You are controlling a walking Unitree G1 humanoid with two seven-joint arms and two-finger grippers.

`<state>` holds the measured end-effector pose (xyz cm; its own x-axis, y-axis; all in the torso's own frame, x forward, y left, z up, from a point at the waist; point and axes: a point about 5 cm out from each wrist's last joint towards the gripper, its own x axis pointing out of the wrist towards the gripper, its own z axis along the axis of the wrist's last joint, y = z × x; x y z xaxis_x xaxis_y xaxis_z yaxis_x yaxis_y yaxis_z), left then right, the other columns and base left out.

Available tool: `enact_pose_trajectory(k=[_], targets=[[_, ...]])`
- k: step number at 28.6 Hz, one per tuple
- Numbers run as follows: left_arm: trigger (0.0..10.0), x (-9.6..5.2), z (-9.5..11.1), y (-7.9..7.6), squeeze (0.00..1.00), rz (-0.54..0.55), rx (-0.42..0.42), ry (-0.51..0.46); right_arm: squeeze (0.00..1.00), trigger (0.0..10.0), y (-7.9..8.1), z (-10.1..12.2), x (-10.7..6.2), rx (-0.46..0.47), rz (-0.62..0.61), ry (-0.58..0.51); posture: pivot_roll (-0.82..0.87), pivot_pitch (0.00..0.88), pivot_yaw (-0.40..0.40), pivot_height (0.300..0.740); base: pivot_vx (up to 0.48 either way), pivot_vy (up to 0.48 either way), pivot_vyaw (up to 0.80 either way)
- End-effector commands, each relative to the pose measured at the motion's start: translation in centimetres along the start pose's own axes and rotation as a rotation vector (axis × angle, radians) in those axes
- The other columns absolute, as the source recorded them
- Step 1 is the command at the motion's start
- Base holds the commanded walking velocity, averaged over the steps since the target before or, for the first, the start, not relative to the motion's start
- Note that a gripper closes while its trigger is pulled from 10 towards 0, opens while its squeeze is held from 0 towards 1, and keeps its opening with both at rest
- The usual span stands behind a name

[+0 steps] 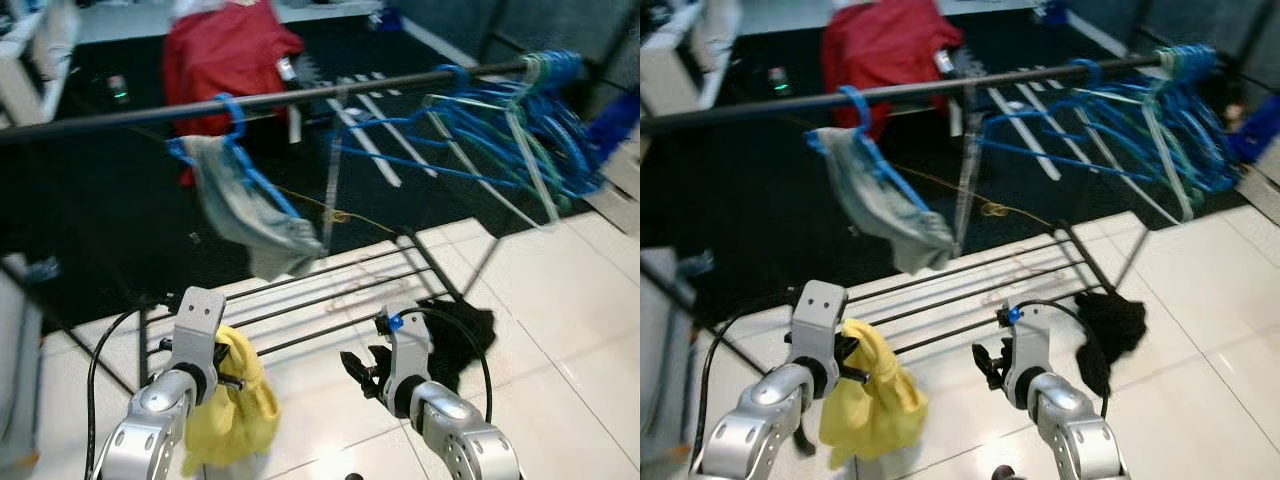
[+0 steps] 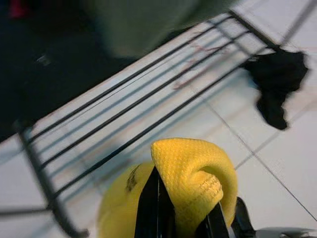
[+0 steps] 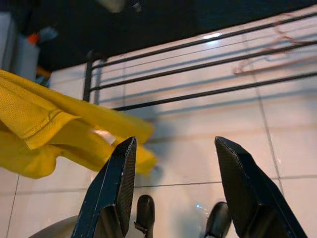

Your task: Hang hanger

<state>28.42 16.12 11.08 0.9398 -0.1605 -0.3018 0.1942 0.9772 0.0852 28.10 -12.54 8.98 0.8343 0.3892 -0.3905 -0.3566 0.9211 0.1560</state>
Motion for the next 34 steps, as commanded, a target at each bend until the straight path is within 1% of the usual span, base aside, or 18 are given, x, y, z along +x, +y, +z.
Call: enact_pose_trajectory(k=[1,7,9,15,17,19,21,22,23,25,26,27,29,31,33,34], targets=[[10.0,-0.3,-0.5,0.0,0.0,-0.012,0.018,0.02,0.0,10.0,0.1,-0.9,0.1,0.015,0.016,0.028,-0.03,0.235,0.004,0.74,0.0,0.0,-0.8],[10.0,-0.3,-0.7,0.0,0.0,-0.019,0.024,0.021,0.0,10.0,0.3,-1.0,0.1,0.001,0.022,0.019,-0.03,0.23,0.005,0.74,0.0,0.0,-0.8],[10.0,-0.1,-0.8,-0.1,0.0,-0.009,0.014,0.003,0.0,10.0,0.0,-1.2,0.2,0.016,0.013,0.006,-0.04,0.225,0.004,0.74,0.0,0.0,-0.8],[10.0,0.0,-1.1,0.0,0.0,0.007,0.01,-0.027,0.0,10.0,-0.7,-1.7,0.2,0.014,-0.006,-0.003,-0.04,0.203,0.007,0.74,0.0,0.0,-0.8],[10.0,-0.1,-1.8,-0.1,0.0,0.012,-0.01,-0.033,0.0,10.0,-1.2,-2.5,0.1,0.007,-0.027,0.0,-0.04,0.194,0.002,0.74,0.0,0.0,-0.8],[10.0,-0.1,-2.0,0.0,0.0,0.015,-0.009,-0.041,0.0,10.0,-1.2,-2.9,0.0,0.011,-0.02,-0.002,-0.04,0.192,0.001,0.74,0.0,0.0,-0.8],[10.0,-0.1,-2.7,0.4,0.0,0.042,-0.03,-0.027,0.0,10.0,-1.1,-3.6,-0.1,0.011,-0.019,-0.001,-0.05,0.181,-0.002,0.74,0.0,0.0,-0.8],[10.0,-0.1,-2.7,0.4,0.0,0.042,-0.03,-0.027,0.0,10.0,-1.1,-3.6,-0.1,0.011,-0.019,-0.001,-0.05,0.181,-0.002,0.74,0.0,0.0,-0.8],[10.0,-0.3,-3.3,0.5,0.0,0.061,-0.034,-0.024,0.0,10.0,-1.1,-5.0,-0.5,0.027,-0.012,0.011,-0.06,0.154,0.0,0.74,0.0,0.0,-0.8],[10.0,0.0,-3.6,0.2,0.0,0.062,-0.064,-0.037,0.0,10.0,-1.5,-6.0,-0.7,0.052,-0.004,0.019,-0.05,0.139,0.009,0.74,0.0,0.0,-0.8],[10.0,0.0,-3.6,0.2,0.0,0.062,-0.064,-0.037,0.0,10.0,-1.5,-6.0,-0.7,0.052,-0.004,0.019,-0.05,0.139,0.009,0.74,0.0,0.0,-0.8],[10.0,0.1,-3.9,0.0,0.0,0.068,-0.099,-0.043,0.0,10.0,-1.7,-6.2,-0.8,0.04,-0.007,0.016,-0.07,0.119,0.015,0.74,0.0,0.0,-0.8],[10.0,0.3,-5.3,-0.3,0.0,0.078,-0.135,-0.015,0.0,10.0,-2.0,-6.3,-0.9,0.059,-0.008,0.003,-0.09,0.091,0.017,0.74,0.0,0.0,-0.8],[10.0,0.3,-6.6,-0.4,0.0,0.089,-0.138,0.021,0.0,10.0,-2.2,-6.4,-0.8,0.075,-0.013,-0.004,-0.11,0.072,0.016,0.74,0.0,0.0,-0.8],[10.0,0.3,-6.6,-0.4,0.0,0.089,-0.138,0.021,0.0,10.0,-2.2,-6.4,-0.8,0.075,-0.013,-0.004,-0.11,0.072,0.016,0.74,0.0,0.0,-0.8],[10.0,0.4,-6.9,-0.6,0.0,0.09,-0.152,0.024,0.0,10.0,-2.7,-6.8,-0.8,0.071,-0.048,0.01,-0.11,0.058,0.01,0.74,0.0,0.0,-0.8]])
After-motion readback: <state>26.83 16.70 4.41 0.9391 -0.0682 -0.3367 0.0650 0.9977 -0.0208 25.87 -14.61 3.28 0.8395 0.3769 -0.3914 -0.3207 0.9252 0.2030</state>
